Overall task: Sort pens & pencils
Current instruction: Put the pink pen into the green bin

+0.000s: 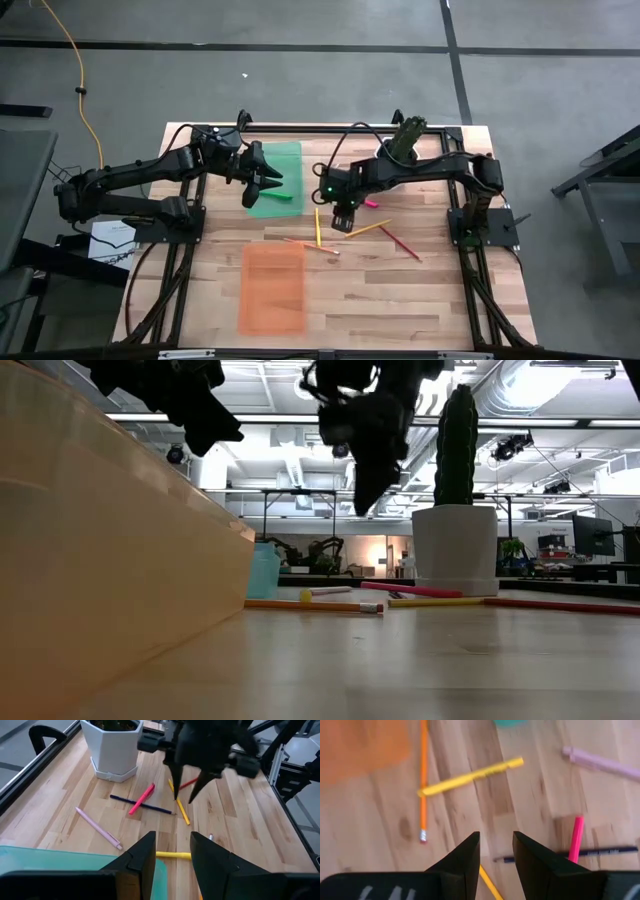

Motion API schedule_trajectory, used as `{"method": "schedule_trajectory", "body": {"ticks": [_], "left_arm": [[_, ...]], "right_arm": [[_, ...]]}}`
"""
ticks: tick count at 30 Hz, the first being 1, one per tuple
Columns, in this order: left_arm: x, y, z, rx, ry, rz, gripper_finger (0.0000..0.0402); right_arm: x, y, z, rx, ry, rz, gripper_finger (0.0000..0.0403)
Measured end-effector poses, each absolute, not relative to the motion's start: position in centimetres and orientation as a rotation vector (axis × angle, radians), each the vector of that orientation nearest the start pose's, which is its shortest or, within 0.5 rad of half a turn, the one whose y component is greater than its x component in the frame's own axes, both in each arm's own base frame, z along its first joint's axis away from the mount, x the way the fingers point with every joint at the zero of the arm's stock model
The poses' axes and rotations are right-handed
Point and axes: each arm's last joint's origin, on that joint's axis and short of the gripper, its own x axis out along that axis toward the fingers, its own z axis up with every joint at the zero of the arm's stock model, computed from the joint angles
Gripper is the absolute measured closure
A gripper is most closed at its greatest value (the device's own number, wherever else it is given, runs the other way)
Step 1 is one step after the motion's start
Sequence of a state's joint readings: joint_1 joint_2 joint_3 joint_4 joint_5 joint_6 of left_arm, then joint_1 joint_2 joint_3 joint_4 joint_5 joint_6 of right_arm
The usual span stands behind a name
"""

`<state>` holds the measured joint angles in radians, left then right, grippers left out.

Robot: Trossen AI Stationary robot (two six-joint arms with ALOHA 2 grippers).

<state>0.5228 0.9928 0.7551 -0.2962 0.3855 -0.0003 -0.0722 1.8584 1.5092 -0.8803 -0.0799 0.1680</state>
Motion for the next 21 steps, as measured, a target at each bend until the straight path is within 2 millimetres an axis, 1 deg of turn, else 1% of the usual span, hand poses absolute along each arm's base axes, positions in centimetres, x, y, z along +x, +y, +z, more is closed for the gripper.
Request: {"method": "schedule_trajectory", "body": {"ticks": [6,10,21], "left_arm": [[18.7,9.5,27.7,-0.239,0.48,0.136,0.0291],[18.7,9.5,27.7,-0.239,0.48,0.136,0.0291],[18.7,9.5,27.7,-0.242,0.48,0.139,0.0291]], "right_arm": [[37.0,-3.6,21.7,0.292,1.256,-0.15,0.0295],[36.6,-4.6,20.9,0.324,1.258,-0.204,0.0295],[35.9,-7.4,20.6,0.367,1.268,-0.307,0.0295]]}}
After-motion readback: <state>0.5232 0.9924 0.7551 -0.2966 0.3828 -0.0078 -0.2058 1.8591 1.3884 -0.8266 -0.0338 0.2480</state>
